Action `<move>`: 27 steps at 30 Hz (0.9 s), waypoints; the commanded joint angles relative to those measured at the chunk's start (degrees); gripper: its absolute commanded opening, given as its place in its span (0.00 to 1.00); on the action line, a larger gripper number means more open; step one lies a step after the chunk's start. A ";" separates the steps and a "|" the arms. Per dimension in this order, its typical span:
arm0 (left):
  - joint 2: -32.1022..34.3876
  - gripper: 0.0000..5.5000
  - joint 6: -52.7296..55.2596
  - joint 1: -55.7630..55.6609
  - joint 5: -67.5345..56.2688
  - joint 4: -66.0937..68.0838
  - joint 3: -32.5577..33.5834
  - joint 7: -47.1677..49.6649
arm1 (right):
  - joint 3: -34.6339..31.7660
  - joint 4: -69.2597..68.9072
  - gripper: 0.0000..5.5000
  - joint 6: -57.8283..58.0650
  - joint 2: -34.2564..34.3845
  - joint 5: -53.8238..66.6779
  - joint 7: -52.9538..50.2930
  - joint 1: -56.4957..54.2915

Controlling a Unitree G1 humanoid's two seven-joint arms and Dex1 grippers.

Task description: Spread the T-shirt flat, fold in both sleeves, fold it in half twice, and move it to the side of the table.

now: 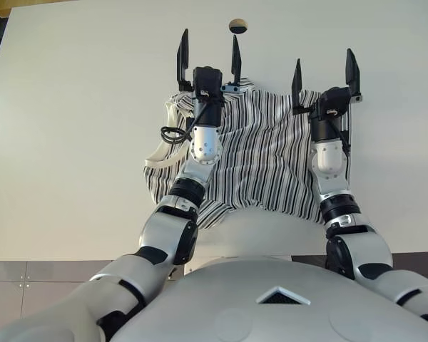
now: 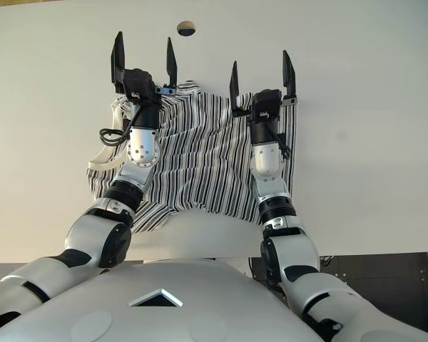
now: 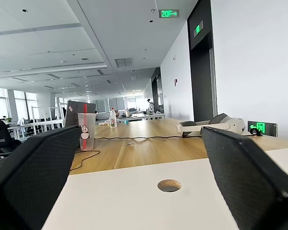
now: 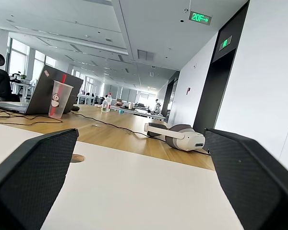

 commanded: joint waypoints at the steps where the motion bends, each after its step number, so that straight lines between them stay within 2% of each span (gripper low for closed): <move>1: -0.26 0.84 -1.18 -0.90 0.09 0.60 -0.11 -0.30 | 1.28 0.16 0.88 -1.91 -0.07 -1.68 0.71 -0.64; 10: -0.24 0.84 -3.15 -0.26 -2.11 0.02 0.49 -2.86 | 0.98 0.59 0.88 -2.09 1.22 5.02 7.37 -0.76; 19: 1.07 0.84 -4.29 -2.30 0.27 2.32 2.10 2.14 | 0.55 1.87 0.88 -3.11 1.42 3.46 7.25 -2.52; 27: 1.21 0.84 -5.93 -2.94 0.09 3.83 2.55 1.98 | -0.13 3.44 0.88 -4.40 1.25 2.46 6.02 -2.75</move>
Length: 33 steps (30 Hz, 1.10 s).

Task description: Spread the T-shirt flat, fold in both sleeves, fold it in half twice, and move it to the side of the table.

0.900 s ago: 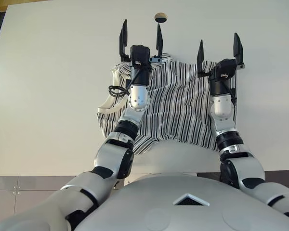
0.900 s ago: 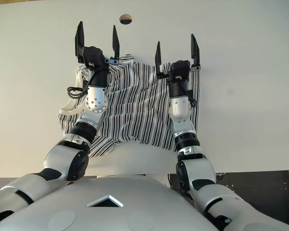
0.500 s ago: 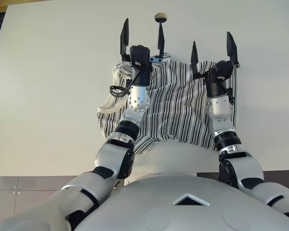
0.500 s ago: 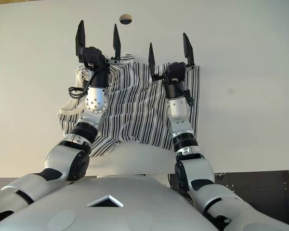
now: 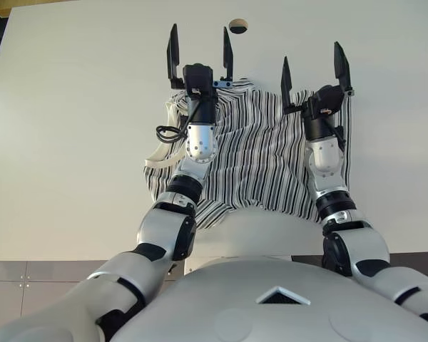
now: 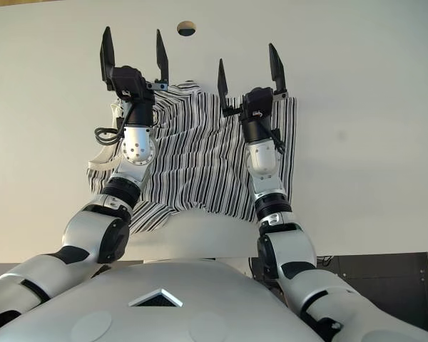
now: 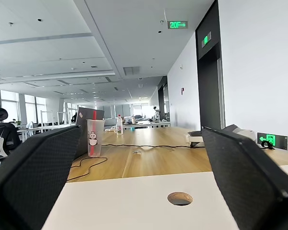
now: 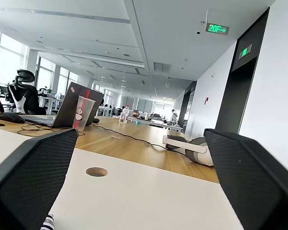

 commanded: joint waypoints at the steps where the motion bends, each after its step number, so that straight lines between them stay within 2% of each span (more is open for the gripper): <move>1: 0.05 0.84 -0.81 -1.10 0.11 0.76 0.36 0.65 | -0.28 0.69 0.88 -0.52 -0.23 -0.63 -0.33 -0.59; 10: -0.42 0.84 -0.95 -0.75 1.18 0.78 -0.66 0.35 | -0.27 1.32 0.88 -0.38 -0.51 -1.35 -0.73 -0.55; 14: 1.11 0.84 0.33 -2.84 -0.68 0.83 3.81 5.58 | 1.35 -8.04 0.88 6.72 -7.13 -18.08 -8.38 -3.37; 19: 3.53 0.84 -0.32 -4.97 -4.44 -2.36 8.22 6.19 | 8.14 -5.01 0.88 18.40 -11.02 -27.24 -3.09 -15.35; 23: 3.06 0.84 -1.67 -0.87 -2.33 -10.03 7.39 5.83 | 17.55 5.55 0.88 22.77 -7.74 -32.47 3.76 -23.68; 27: 3.55 0.84 -0.80 0.87 -3.16 -12.10 10.25 7.86 | 26.67 16.83 0.88 24.01 -2.03 -38.04 6.10 -28.38; 33: 3.53 0.84 -0.62 0.35 -1.09 -9.96 10.52 9.01 | 31.83 26.81 0.88 27.75 4.10 -40.14 5.77 -33.69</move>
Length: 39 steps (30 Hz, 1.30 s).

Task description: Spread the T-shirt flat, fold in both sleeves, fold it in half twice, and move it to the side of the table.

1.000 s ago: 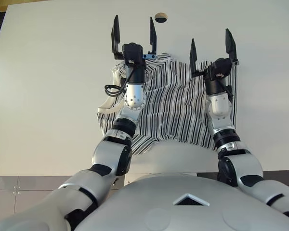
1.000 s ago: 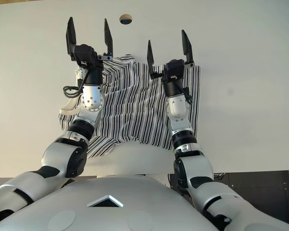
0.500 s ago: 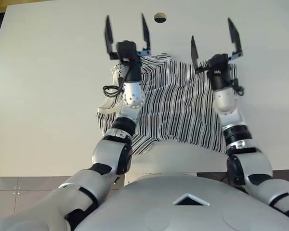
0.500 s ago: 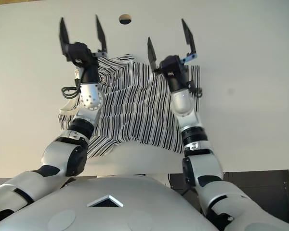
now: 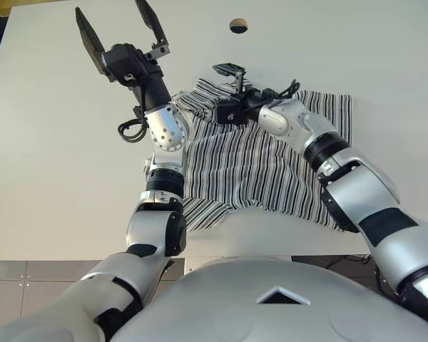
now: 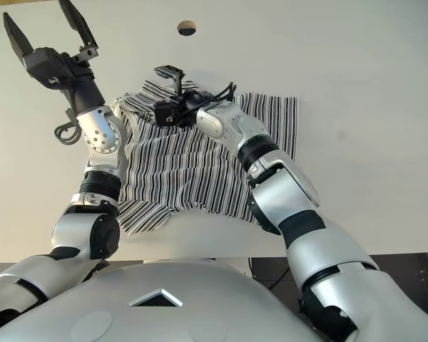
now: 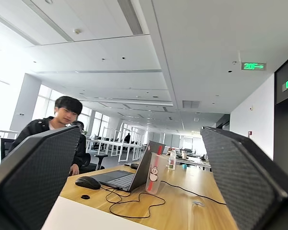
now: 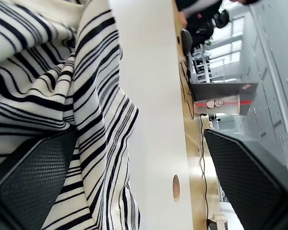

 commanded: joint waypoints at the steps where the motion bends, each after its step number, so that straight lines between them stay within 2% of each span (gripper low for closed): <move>1: 0.00 0.84 0.44 -0.33 1.37 1.63 -0.16 1.10 | 2.63 5.57 0.88 3.53 2.90 -1.33 0.97 -3.22; 7: -1.32 0.84 0.13 -0.79 2.09 3.91 -1.71 0.23 | 2.83 9.93 0.88 9.25 0.87 0.15 4.11 -3.78; 17: 0.05 0.84 0.02 -0.68 2.96 3.70 -3.27 -0.87 | -7.64 11.31 0.88 19.33 -17.04 9.30 -0.16 -0.83; 23: 4.87 0.84 5.73 2.34 8.18 -1.20 -6.55 -4.88 | -12.41 10.43 0.88 19.15 -23.04 13.00 -4.00 1.41; 27: 9.83 0.84 12.61 3.99 14.64 -3.09 -9.76 -6.83 | -17.81 6.67 0.88 12.79 -24.88 17.74 -13.23 2.98; 29: 12.42 0.84 15.17 4.72 18.48 -4.91 -11.89 -7.50 | -20.58 -1.27 0.88 4.06 -27.17 19.73 -19.30 6.89; 31: 14.84 0.84 17.49 5.65 20.80 -6.86 -13.60 -9.10 | -23.76 -24.81 0.88 -1.13 -31.36 21.40 -17.98 20.30; 35: 17.05 0.84 19.53 4.49 25.37 -7.56 -18.63 -12.98 | -28.05 -59.01 0.88 1.48 -36.39 23.13 -9.35 42.81; 39: 15.82 0.84 18.81 0.12 29.24 -5.25 -27.31 -22.97 | -32.84 -73.07 0.88 6.81 -34.81 23.60 -7.27 47.95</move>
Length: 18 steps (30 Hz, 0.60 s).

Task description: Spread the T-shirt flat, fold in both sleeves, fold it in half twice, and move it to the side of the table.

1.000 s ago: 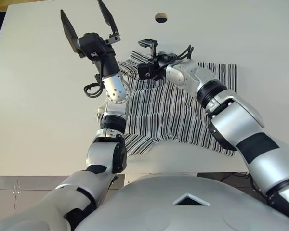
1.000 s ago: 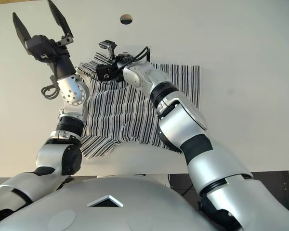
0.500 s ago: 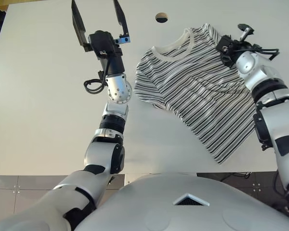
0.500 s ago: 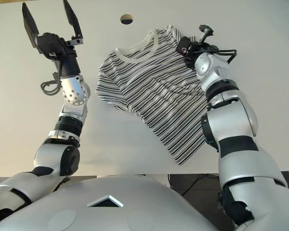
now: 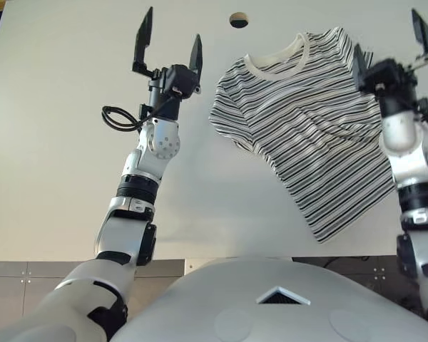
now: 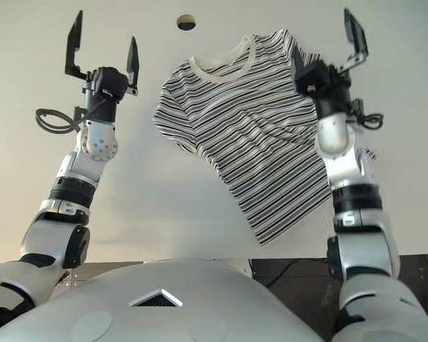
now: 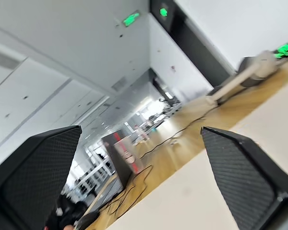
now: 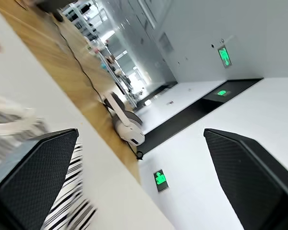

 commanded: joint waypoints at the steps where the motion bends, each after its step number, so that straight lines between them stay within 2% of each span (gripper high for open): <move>1: 1.44 0.84 0.91 -4.86 8.58 0.64 -13.86 -16.56 | -6.95 -27.27 0.88 6.17 -2.82 2.45 6.80 9.68; 4: 3.12 0.84 -0.39 -5.68 13.14 1.02 -19.78 -21.38 | -6.63 -31.50 0.88 8.53 -2.34 1.63 9.99 10.49; 8: 6.39 0.84 -0.59 -5.72 18.28 0.37 -25.77 -24.20 | -2.60 -42.13 0.88 4.54 -6.28 9.71 22.50 19.36; 13: 14.31 0.84 0.04 -7.09 21.68 0.80 -28.46 -25.91 | -0.44 -44.99 0.88 -1.44 -13.29 8.78 32.80 29.13; 18: 20.52 0.84 -0.98 -9.30 20.32 4.78 -28.18 -25.78 | 2.26 -42.60 0.88 -2.92 -13.77 5.88 36.80 31.29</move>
